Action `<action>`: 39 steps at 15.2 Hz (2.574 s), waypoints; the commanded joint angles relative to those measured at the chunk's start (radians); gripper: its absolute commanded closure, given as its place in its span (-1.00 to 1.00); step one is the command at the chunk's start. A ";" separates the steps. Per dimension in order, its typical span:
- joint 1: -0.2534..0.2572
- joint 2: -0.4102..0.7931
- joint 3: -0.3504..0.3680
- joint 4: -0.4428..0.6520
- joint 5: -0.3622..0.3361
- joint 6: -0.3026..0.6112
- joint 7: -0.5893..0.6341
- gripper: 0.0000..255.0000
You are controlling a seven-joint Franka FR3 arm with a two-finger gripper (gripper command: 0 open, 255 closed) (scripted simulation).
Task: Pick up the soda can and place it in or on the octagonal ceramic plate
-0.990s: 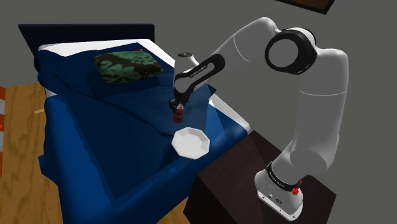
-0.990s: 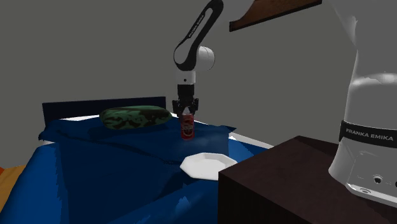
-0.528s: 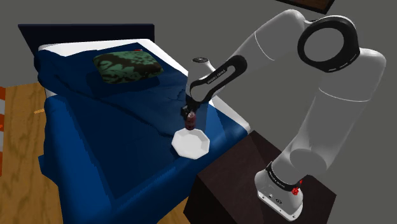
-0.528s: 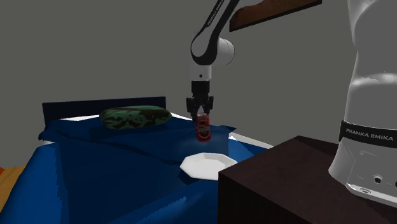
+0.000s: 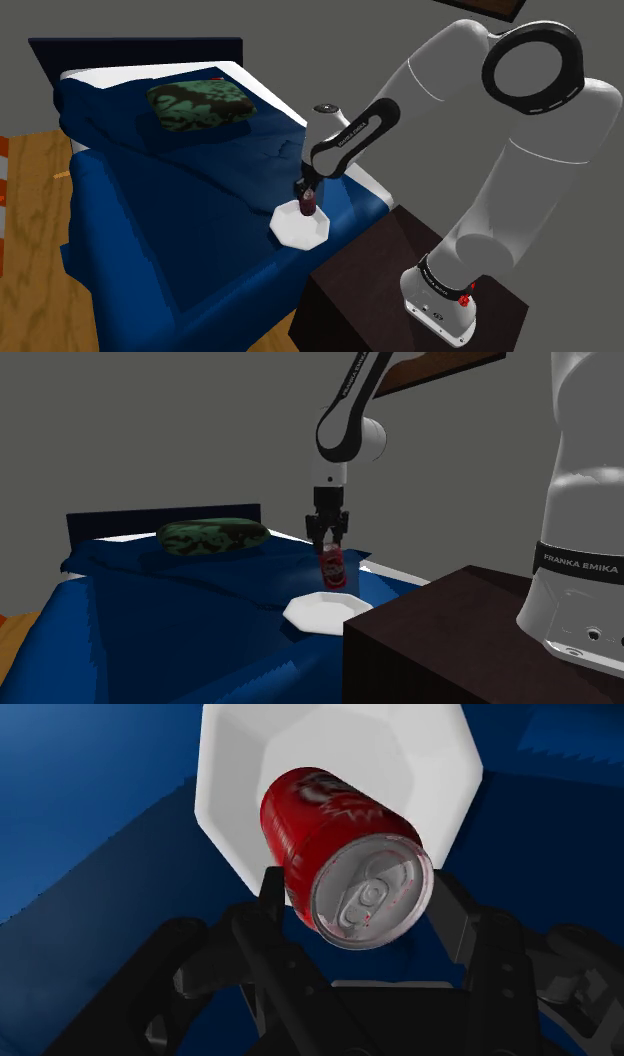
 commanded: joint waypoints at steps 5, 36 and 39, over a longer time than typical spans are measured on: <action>0.009 0.087 -0.013 0.005 -0.025 0.082 0.019 1.00; -0.055 0.452 0.055 0.064 0.284 0.497 0.373 1.00; -0.055 0.452 0.055 0.064 0.284 0.497 0.372 1.00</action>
